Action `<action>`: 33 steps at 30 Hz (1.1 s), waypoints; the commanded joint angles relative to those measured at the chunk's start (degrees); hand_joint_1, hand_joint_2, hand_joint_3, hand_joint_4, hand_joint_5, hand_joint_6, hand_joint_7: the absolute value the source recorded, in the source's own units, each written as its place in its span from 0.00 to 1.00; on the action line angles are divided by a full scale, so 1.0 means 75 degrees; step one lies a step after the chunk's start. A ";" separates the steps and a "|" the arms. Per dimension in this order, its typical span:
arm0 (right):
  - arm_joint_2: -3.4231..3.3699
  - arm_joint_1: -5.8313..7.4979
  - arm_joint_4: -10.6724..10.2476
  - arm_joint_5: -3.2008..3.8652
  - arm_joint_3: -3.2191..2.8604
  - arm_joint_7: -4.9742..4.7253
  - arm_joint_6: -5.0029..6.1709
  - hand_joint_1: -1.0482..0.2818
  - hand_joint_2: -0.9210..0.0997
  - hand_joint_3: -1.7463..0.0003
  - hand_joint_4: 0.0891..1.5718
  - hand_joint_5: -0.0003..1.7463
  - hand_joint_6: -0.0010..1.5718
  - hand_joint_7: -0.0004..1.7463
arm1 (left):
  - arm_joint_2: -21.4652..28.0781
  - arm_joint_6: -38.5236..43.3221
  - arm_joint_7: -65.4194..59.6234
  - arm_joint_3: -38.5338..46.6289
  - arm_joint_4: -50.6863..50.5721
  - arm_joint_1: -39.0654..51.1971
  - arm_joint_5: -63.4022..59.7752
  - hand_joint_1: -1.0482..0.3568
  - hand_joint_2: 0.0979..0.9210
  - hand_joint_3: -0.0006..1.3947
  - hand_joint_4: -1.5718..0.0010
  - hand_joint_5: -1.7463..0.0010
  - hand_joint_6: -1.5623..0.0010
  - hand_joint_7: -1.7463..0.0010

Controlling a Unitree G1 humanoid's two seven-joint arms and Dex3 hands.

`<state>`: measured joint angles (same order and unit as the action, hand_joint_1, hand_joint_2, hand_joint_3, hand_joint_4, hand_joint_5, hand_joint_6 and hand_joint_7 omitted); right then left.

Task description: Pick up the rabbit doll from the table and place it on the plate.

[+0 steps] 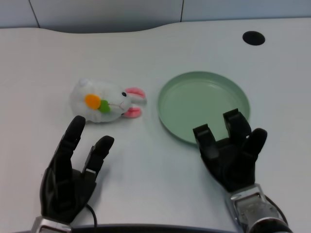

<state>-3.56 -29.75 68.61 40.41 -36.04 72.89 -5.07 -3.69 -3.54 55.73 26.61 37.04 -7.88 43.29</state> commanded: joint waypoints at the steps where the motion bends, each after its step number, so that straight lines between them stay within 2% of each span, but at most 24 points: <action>1: -0.0026 0.0121 0.0012 -0.0037 0.0021 0.0023 0.0079 0.44 0.05 1.00 0.58 1.00 0.49 1.00 | -0.0051 -0.0068 0.0058 -0.0016 -0.0057 0.0134 0.0067 0.40 1.00 0.01 0.85 0.37 0.60 1.00; 3: -0.0035 0.0149 0.0003 -0.0043 0.0031 0.0027 0.0105 0.43 0.05 1.00 0.58 1.00 0.49 1.00 | -0.0056 -0.0140 -0.0001 -0.0003 -0.0103 0.0184 0.0091 0.40 0.99 0.01 0.84 0.37 0.60 1.00; 4: -0.0036 0.0159 0.0002 -0.0038 0.0036 0.0033 0.0098 0.43 0.05 1.00 0.58 1.00 0.51 0.95 | -0.0060 -0.0173 -0.0037 0.0002 -0.0132 0.0208 0.0098 0.40 0.98 0.00 0.84 0.37 0.60 1.00; 7: -0.0030 0.0172 0.0007 -0.0032 0.0049 0.0047 0.0067 0.43 0.05 1.00 0.58 1.00 0.52 0.91 | -0.0078 -0.0197 -0.0103 0.0008 -0.0217 0.0259 0.0096 0.40 0.98 0.00 0.83 0.37 0.60 1.00; 8: -0.0028 0.0180 0.0011 -0.0033 0.0055 0.0057 0.0053 0.43 0.06 1.00 0.58 1.00 0.55 0.85 | -0.0090 -0.0190 -0.0131 0.0011 -0.0264 0.0286 0.0092 0.40 0.97 0.00 0.83 0.38 0.60 1.00; 10: -0.0039 0.0189 0.0019 -0.0029 0.0061 0.0060 0.0036 0.43 0.06 1.00 0.58 1.00 0.57 0.81 | -0.0089 -0.0239 -0.0118 0.0035 -0.0296 0.0310 0.0138 0.39 0.97 0.00 0.83 0.37 0.60 1.00; 11: -0.0049 0.0190 0.0022 -0.0025 0.0062 0.0057 0.0035 0.44 0.06 1.00 0.57 1.00 0.54 0.90 | -0.0079 -0.0284 -0.0087 0.0051 -0.0289 0.0309 0.0176 0.40 0.98 0.00 0.83 0.37 0.60 1.00; 15: -0.0090 0.0184 0.0045 -0.0008 0.0047 0.0050 0.0056 0.45 0.05 1.00 0.57 1.00 0.50 0.99 | -0.0047 -0.0105 0.0036 0.0046 -0.0221 0.0300 0.0148 0.40 0.99 0.01 0.83 0.37 0.60 1.00; 17: -0.0105 0.0192 0.0032 -0.0039 0.0065 -0.0006 0.0123 0.44 0.06 1.00 0.57 1.00 0.49 0.99 | -0.0023 -0.0106 0.0050 0.0048 -0.0185 0.0293 0.0151 0.40 1.00 0.01 0.84 0.37 0.60 1.00; 18: -0.0108 0.0195 0.0027 -0.0057 0.0076 -0.0032 0.0156 0.43 0.06 1.00 0.58 1.00 0.50 0.96 | -0.0018 -0.0145 0.0028 0.0056 -0.0183 0.0295 0.0167 0.40 0.99 0.01 0.84 0.37 0.60 1.00; 20: -0.0110 0.0198 0.0031 -0.0071 0.0086 -0.0022 0.0192 0.42 0.06 1.00 0.58 1.00 0.51 0.96 | -0.0005 -0.0203 0.0001 0.0063 -0.0186 0.0302 0.0183 0.40 0.99 0.00 0.83 0.37 0.60 1.00; 23: -0.0122 0.0185 0.0045 -0.0039 0.0068 0.0022 0.0153 0.42 0.06 1.00 0.58 1.00 0.51 0.96 | 0.0004 -0.0298 -0.0063 0.0067 -0.0243 0.0323 0.0202 0.40 0.98 0.00 0.83 0.38 0.60 1.00; 26: -0.0135 0.0180 0.0035 -0.0034 0.0066 -0.0029 0.0140 0.43 0.06 1.00 0.58 1.00 0.52 0.94 | 0.0024 0.0183 -0.0019 0.0029 -0.0273 0.0283 -0.0017 0.40 0.98 0.00 0.83 0.38 0.60 1.00; 28: -0.0138 0.0180 0.0029 -0.0038 0.0071 -0.0060 0.0132 0.43 0.06 1.00 0.57 1.00 0.51 0.97 | 0.0098 0.0610 -0.0002 -0.0046 -0.0328 0.0249 -0.0251 0.39 0.99 0.01 0.83 0.39 0.62 1.00; 29: -0.0142 0.0172 0.0038 -0.0039 0.0072 -0.0047 0.0130 0.43 0.05 1.00 0.57 1.00 0.50 0.99 | 0.0180 0.0766 -0.0029 -0.0093 -0.0457 0.0231 -0.0366 0.38 0.97 0.01 0.82 0.42 0.62 1.00; 33: -0.0153 0.0145 0.0067 -0.0055 0.0084 -0.0033 0.0138 0.42 0.05 1.00 0.56 1.00 0.48 0.98 | 0.0889 0.1963 0.0165 -0.0324 -0.0704 -0.0251 -0.1118 0.47 0.87 0.00 0.71 0.69 0.64 1.00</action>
<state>-4.36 -29.58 68.55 40.31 -35.52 72.82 -3.95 0.79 7.92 56.19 24.73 32.82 -8.11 36.83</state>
